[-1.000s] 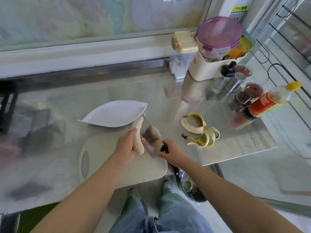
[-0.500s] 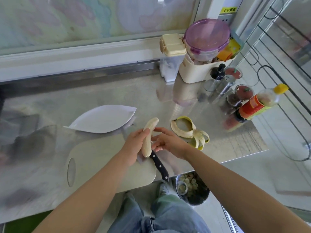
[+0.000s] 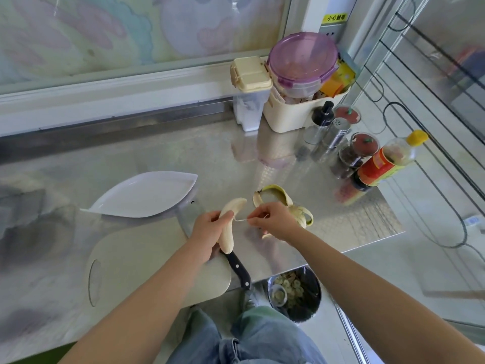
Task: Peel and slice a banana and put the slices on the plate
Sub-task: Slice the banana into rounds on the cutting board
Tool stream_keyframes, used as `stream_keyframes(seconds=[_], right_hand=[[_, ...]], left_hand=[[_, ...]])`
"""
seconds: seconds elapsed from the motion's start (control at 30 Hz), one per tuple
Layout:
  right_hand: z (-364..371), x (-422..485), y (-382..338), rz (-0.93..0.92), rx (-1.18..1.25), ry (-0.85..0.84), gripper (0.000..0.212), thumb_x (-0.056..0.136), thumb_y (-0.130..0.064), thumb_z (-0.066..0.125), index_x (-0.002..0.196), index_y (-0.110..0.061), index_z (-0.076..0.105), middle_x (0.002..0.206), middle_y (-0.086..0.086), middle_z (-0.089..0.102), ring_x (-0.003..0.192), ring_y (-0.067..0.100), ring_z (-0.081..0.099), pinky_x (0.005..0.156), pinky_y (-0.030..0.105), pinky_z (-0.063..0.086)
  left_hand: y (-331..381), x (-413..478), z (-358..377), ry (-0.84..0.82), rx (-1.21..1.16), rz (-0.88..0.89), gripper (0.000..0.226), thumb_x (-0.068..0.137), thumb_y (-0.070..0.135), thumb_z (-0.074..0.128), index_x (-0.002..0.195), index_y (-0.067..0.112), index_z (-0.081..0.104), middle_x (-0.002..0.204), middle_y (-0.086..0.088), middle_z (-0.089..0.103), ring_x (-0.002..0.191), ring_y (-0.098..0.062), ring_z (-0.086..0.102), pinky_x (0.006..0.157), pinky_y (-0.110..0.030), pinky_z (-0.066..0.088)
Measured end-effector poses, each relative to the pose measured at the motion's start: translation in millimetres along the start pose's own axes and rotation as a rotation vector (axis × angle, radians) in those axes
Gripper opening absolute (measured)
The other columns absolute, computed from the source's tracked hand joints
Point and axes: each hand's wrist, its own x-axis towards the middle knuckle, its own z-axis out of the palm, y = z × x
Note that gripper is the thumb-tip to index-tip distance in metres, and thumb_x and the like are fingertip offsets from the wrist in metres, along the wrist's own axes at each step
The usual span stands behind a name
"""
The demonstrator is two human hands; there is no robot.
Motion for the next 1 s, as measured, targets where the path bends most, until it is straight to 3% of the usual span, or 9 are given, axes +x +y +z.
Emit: stream_keyframes(seconds=[0.1,0.2,0.33,0.4,0.53,0.63,0.77,0.93,1.0], right_hand=[[-6.7,-0.2,9.9,0.009,-0.129,0.187,0.008,0.080,-0.021,0.071,0.087,-0.019,0.074,0.076,-0.007,0.067,0.058,-0.001,0.055,0.047,0.004,0.037],[-2.7,0.5,16.1,0.000,-0.288,0.139,0.012,0.082,-0.024,0.067,0.092,-0.022,0.075,0.081,-0.009,0.068,0.057,-0.001,0.052,0.045,0.007,0.034],[1.1,3.9,16.6,0.010,-0.410,0.207,0.019,0.087,-0.027,0.064,0.103,-0.024,0.072,0.098,-0.004,0.072,0.074,0.012,0.062,0.062,0.021,0.046],[3.3,4.3,14.1,-0.031,-0.278,0.192,0.031,0.089,-0.023,0.060,0.120,-0.024,0.062,0.110,-0.008,0.067,0.082,0.013,0.065,0.070,0.022,0.049],[15.0,6.0,4.3,-0.032,0.290,-0.087,0.049,0.090,-0.007,0.059,0.136,-0.016,0.044,0.130,-0.005,0.054,0.063,0.012,0.066,0.053,0.020,0.050],[20.7,6.7,-3.7,0.005,0.566,-0.208,0.041,0.087,0.001,0.061,0.125,-0.006,0.049,0.106,0.011,0.065,0.075,0.019,0.066,0.067,0.025,0.055],[14.2,7.9,-5.1,0.033,0.379,0.017,0.017,0.084,-0.005,0.068,0.100,-0.002,0.064,0.080,0.008,0.071,0.063,0.015,0.062,0.062,0.021,0.052],[4.0,11.0,8.6,0.069,0.061,0.223,0.003,0.081,-0.015,0.073,0.084,-0.015,0.071,0.076,0.000,0.071,0.055,0.011,0.061,0.057,0.019,0.052],[5.9,11.3,10.8,0.054,-0.080,0.288,0.002,0.081,-0.018,0.071,0.081,-0.020,0.071,0.075,-0.006,0.068,0.062,0.008,0.061,0.061,0.020,0.048]], left_hand=[[-4.5,1.2,-7.0,0.028,0.012,-0.020,0.015,0.089,0.028,0.066,0.080,0.017,0.069,0.078,-0.014,0.059,0.066,-0.026,0.053,0.065,-0.032,0.040],[-6.2,1.7,-15.3,0.036,-0.051,-0.050,0.021,0.090,0.027,0.065,0.085,0.007,0.067,0.081,-0.018,0.059,0.069,-0.028,0.056,0.065,-0.034,0.046],[-5.4,0.1,-22.2,0.033,-0.082,-0.070,0.019,0.092,0.025,0.063,0.091,0.006,0.066,0.085,-0.016,0.059,0.071,-0.027,0.056,0.062,-0.029,0.046],[-4.5,-1.5,-22.2,0.006,-0.089,-0.081,0.019,0.092,0.026,0.063,0.092,0.007,0.066,0.086,-0.017,0.059,0.072,-0.027,0.056,0.063,-0.030,0.047],[-2.6,-1.1,-18.3,-0.057,-0.068,-0.041,0.017,0.090,0.027,0.065,0.092,0.011,0.069,0.090,-0.017,0.064,0.080,-0.027,0.059,0.074,-0.037,0.051],[1.1,-2.0,-15.5,-0.088,-0.024,0.038,0.014,0.087,0.027,0.069,0.094,0.016,0.071,0.096,-0.012,0.071,0.088,-0.023,0.063,0.084,-0.038,0.051],[6.0,-3.0,-16.1,-0.043,0.029,0.097,0.017,0.087,0.022,0.069,0.101,0.013,0.069,0.088,-0.006,0.069,0.077,-0.016,0.061,0.070,-0.026,0.048],[2.9,-0.8,-25.5,0.031,0.032,0.056,0.020,0.087,0.019,0.069,0.100,0.003,0.069,0.077,-0.010,0.067,0.065,-0.021,0.062,0.055,-0.022,0.050],[0.9,-0.3,-30.0,0.027,-0.016,0.027,0.019,0.088,0.019,0.068,0.095,0.002,0.068,0.069,-0.007,0.068,0.061,-0.021,0.063,0.058,-0.024,0.051]])
